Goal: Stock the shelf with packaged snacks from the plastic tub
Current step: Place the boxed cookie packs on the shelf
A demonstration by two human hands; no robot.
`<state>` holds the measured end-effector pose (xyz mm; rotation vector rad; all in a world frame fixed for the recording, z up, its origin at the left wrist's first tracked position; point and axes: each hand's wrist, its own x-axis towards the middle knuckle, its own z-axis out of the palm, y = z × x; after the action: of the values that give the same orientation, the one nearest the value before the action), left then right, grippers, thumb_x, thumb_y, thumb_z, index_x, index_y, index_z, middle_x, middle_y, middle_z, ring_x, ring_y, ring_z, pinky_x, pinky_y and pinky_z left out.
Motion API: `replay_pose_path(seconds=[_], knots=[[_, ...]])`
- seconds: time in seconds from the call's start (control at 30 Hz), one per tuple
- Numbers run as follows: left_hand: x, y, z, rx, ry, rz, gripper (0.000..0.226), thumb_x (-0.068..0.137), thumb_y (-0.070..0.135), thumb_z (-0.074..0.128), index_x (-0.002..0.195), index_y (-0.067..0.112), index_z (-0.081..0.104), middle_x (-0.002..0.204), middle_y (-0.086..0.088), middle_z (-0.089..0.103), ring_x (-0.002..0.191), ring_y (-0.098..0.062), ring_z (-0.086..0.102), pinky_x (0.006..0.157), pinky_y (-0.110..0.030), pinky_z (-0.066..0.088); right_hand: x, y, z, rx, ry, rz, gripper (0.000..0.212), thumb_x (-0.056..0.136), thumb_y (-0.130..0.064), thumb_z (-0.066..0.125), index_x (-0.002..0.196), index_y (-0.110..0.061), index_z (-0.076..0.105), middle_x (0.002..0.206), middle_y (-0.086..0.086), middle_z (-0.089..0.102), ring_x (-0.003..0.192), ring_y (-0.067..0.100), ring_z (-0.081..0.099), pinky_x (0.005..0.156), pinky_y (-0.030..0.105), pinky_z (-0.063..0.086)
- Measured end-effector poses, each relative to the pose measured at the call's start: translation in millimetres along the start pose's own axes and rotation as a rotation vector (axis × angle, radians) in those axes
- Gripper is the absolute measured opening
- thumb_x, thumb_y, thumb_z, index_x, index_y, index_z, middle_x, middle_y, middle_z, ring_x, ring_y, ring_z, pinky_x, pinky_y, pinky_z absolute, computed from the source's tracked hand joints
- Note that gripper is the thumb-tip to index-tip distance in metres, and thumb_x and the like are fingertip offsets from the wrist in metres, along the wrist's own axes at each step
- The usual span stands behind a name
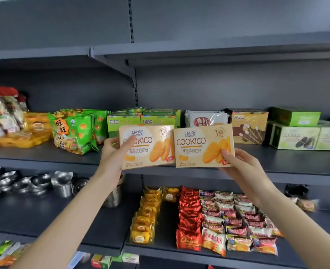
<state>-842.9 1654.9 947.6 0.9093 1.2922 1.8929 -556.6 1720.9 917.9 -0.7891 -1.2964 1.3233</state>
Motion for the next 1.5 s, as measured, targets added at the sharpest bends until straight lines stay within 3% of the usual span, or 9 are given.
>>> replay_pose_path(seconds=[0.17, 0.3, 0.47, 0.63, 0.87, 1.03, 1.23, 1.37, 1.5], knots=[[13.3, -13.2, 33.9, -0.066, -0.064, -0.051, 0.049, 0.082, 0.023, 0.07, 0.125, 0.016, 0.047, 0.106, -0.002, 0.07, 0.088, -0.015, 0.07, 0.054, -0.028, 0.057, 4.4, -2.4, -27.3, 0.002, 0.114, -0.014, 0.036, 0.085, -0.025, 0.067, 0.117, -0.009, 0.06, 0.107, 0.009, 0.071, 0.099, 0.021, 0.069, 0.09, 0.034, 0.052], [12.4, -31.4, 89.2, -0.108, -0.151, -0.082, 0.059, 0.074, 0.027, 0.072, 0.127, 0.017, 0.049, 0.111, -0.003, 0.07, 0.095, -0.017, 0.069, 0.068, -0.034, 0.053, 1.4, -11.8, -77.8, -0.035, 0.213, -0.029, 0.04, 0.083, -0.028, 0.068, 0.118, -0.01, 0.06, 0.106, 0.008, 0.071, 0.1, 0.02, 0.068, 0.09, 0.033, 0.054], [3.0, -61.8, 174.2, -0.143, -0.223, -0.122, 0.041, 0.085, 0.022, 0.067, 0.124, 0.019, 0.054, 0.1, -0.001, 0.072, 0.083, -0.012, 0.071, 0.066, -0.033, 0.051, 0.3, -26.7, -163.8, -0.065, 0.295, -0.044, 0.057, 0.073, -0.039, 0.072, 0.12, -0.011, 0.059, 0.107, 0.006, 0.071, 0.1, 0.018, 0.068, 0.09, 0.033, 0.053], [-7.8, -95.6, 267.2, -0.141, -0.22, -0.095, 0.016, 0.086, 0.02, 0.067, 0.1, 0.024, 0.06, 0.084, 0.004, 0.073, 0.076, -0.011, 0.07, 0.058, -0.029, 0.053, 10.3, -38.5, -256.5, -0.064, 0.316, -0.027, 0.042, 0.083, -0.031, 0.069, 0.118, -0.009, 0.06, 0.108, 0.009, 0.071, 0.102, 0.022, 0.068, 0.093, 0.035, 0.052], [-12.9, -134.2, 369.2, 0.083, -0.212, -0.003, 0.038, 0.082, 0.03, 0.072, 0.116, 0.021, 0.058, 0.099, 0.001, 0.069, 0.089, -0.015, 0.066, 0.071, -0.029, 0.051, 39.2, -53.1, -368.7, -0.148, 0.332, -0.026, 0.041, 0.081, -0.03, 0.069, 0.115, -0.01, 0.061, 0.103, 0.01, 0.07, 0.094, 0.019, 0.069, 0.082, 0.028, 0.054], [-2.2, -147.2, 377.5, 0.243, -0.163, 0.03, 0.033, 0.084, 0.027, 0.071, 0.113, 0.021, 0.057, 0.095, 0.006, 0.064, 0.086, -0.012, 0.062, 0.06, -0.021, 0.042, 72.4, -46.6, -393.6, -0.244, 0.255, -0.012, 0.037, 0.082, -0.026, 0.07, 0.115, -0.014, 0.06, 0.104, 0.009, 0.07, 0.095, 0.02, 0.069, 0.084, 0.03, 0.055], [30.5, -155.9, 341.0, 0.367, -0.08, 0.044, 0.03, 0.081, 0.021, 0.076, 0.108, 0.018, 0.062, 0.103, 0.002, 0.066, 0.097, -0.015, 0.062, 0.074, -0.026, 0.048, 100.1, -23.1, -377.8, -0.361, 0.162, -0.001, 0.031, 0.084, -0.027, 0.069, 0.112, -0.017, 0.061, 0.097, 0.001, 0.072, 0.089, 0.014, 0.069, 0.084, 0.026, 0.052], [56.3, -152.9, 310.3, 0.414, -0.045, 0.067, 0.025, 0.081, 0.018, 0.076, 0.101, 0.021, 0.061, 0.103, 0.001, 0.066, 0.097, -0.018, 0.061, 0.084, -0.032, 0.049, 119.7, -12.7, -355.0, -0.48, 0.135, -0.009, 0.03, 0.083, -0.016, 0.071, 0.11, -0.015, 0.059, 0.096, -0.003, 0.07, 0.088, 0.008, 0.066, 0.068, 0.013, 0.049], [81.4, -149.0, 278.8, 0.434, -0.058, 0.068, 0.026, 0.084, 0.017, 0.073, 0.106, 0.021, 0.06, 0.104, 0.0, 0.065, 0.098, -0.018, 0.061, 0.085, -0.033, 0.049, 146.2, 4.1, -326.2, -0.547, 0.165, 0.002, 0.039, 0.081, -0.018, 0.074, 0.116, -0.012, 0.059, 0.096, -0.005, 0.069, 0.09, 0.011, 0.064, 0.077, 0.02, 0.046]])
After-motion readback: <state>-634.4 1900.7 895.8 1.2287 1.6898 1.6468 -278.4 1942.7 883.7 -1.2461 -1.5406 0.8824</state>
